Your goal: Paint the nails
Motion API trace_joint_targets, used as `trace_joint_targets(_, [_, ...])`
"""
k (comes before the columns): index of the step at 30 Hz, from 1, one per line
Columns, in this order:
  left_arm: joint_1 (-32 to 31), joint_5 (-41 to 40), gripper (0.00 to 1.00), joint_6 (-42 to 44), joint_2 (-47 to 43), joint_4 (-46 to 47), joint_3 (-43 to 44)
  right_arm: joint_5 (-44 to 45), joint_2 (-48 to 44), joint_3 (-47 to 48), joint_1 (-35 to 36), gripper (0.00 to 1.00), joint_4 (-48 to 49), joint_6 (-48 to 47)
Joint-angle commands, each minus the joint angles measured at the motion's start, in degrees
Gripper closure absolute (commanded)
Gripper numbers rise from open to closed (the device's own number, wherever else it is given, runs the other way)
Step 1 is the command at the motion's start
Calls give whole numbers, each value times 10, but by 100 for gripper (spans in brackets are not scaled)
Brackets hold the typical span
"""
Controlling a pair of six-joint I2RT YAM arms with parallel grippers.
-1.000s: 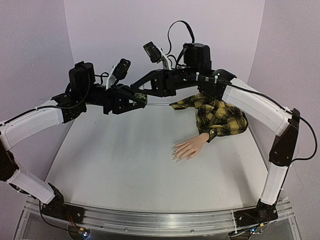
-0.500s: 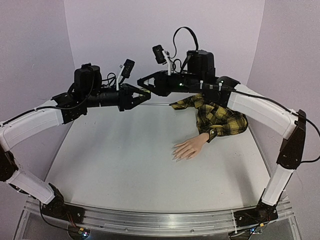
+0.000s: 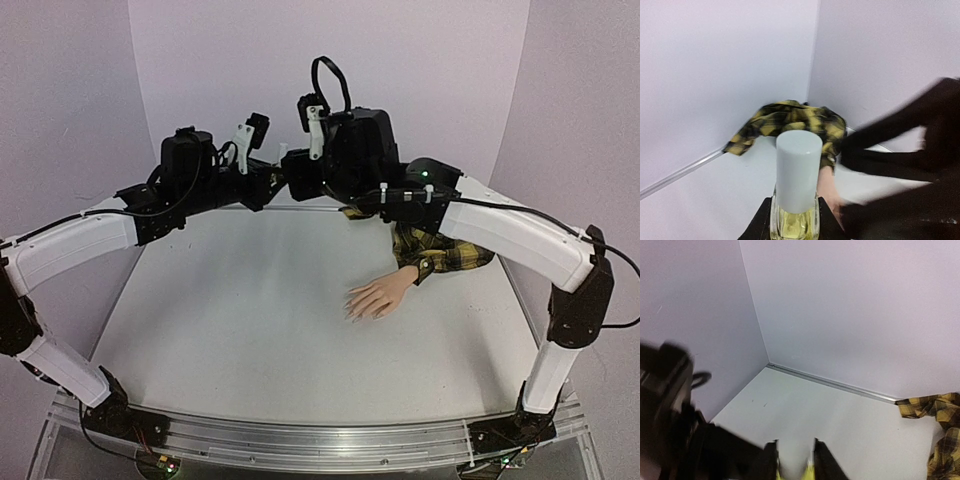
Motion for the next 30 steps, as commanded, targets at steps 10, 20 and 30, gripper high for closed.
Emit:
trace_joint_targets(10, [47, 331, 100, 14, -89, -37, -23, -393, -141, -53, -73, 4, -60, -51])
trace_joint_targets(20, [47, 610, 100, -69, -71, 37, -22, -810, -94, 0, -134, 27, -47, -54])
trace_joint_targets(30, [46, 629, 100, -88, -57, 60, -13, -904, -25, 51, -130, 56, -3, 3])
